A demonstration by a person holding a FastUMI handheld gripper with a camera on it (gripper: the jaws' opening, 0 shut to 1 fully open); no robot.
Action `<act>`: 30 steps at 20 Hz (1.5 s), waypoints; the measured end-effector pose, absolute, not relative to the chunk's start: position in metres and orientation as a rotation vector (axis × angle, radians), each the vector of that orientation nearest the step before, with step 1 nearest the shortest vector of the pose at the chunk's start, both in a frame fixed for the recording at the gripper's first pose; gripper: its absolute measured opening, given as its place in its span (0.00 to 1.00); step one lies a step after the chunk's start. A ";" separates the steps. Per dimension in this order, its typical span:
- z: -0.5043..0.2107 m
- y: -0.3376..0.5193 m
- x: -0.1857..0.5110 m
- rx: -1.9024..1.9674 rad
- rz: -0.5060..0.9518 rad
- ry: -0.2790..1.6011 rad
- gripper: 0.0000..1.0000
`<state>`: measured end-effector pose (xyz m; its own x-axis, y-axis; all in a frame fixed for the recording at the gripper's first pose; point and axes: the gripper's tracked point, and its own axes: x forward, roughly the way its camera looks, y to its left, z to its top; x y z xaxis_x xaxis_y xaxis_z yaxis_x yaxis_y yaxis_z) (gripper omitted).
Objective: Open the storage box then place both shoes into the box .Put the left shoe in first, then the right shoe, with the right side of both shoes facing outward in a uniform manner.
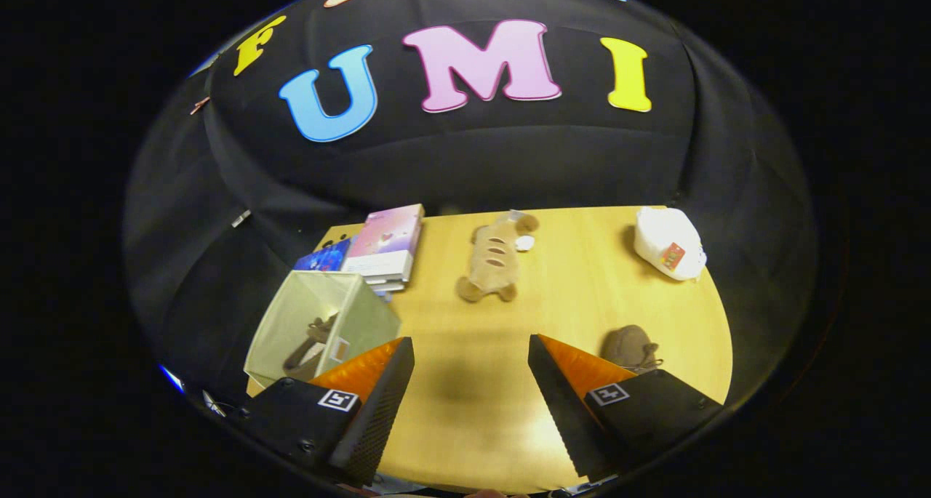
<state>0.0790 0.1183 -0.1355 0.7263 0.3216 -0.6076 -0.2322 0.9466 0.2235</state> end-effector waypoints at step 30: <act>-0.361 -0.095 0.118 0.016 0.087 0.849 0.24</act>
<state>0.1181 -0.0949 -0.3606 0.6572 0.0830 -0.7492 -0.0702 0.9963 0.0488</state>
